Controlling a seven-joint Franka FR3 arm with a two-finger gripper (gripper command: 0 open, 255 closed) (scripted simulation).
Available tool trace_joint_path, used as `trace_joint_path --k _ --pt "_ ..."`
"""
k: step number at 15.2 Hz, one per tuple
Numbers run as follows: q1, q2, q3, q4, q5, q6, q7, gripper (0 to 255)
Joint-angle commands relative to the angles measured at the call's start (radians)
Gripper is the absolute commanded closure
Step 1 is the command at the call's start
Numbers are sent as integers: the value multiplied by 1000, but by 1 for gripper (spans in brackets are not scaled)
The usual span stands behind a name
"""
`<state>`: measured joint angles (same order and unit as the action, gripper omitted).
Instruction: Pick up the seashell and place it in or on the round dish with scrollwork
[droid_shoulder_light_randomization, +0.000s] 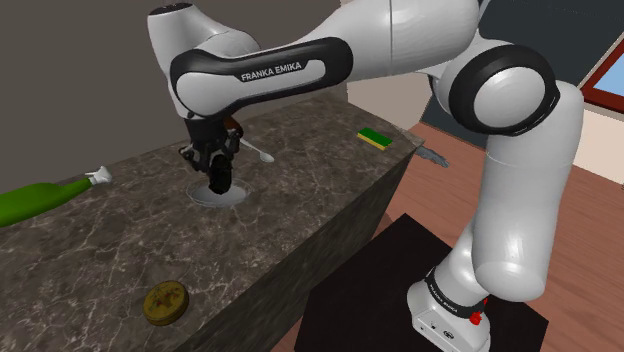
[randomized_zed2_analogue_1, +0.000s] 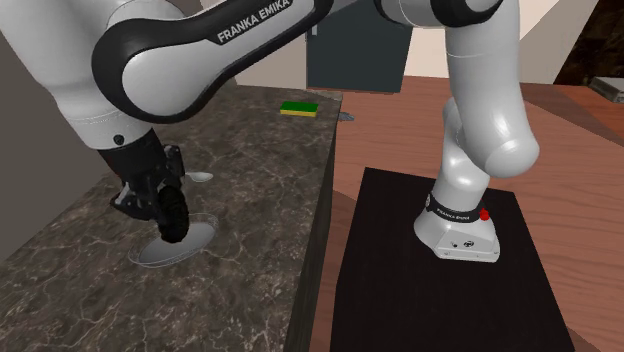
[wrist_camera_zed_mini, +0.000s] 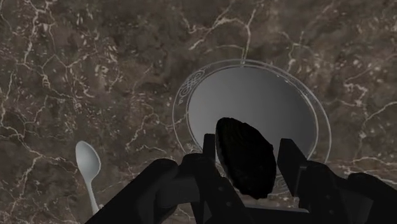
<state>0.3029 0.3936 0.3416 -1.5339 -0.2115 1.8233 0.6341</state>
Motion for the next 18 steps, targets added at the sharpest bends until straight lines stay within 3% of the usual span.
trace_joint_path --k 1,11,18 --pt "6 15 0 -4 -5 17 10 255" --pt "6 53 -9 -84 -24 132 29 255" --pt "5 54 -9 -85 -25 135 29 255"
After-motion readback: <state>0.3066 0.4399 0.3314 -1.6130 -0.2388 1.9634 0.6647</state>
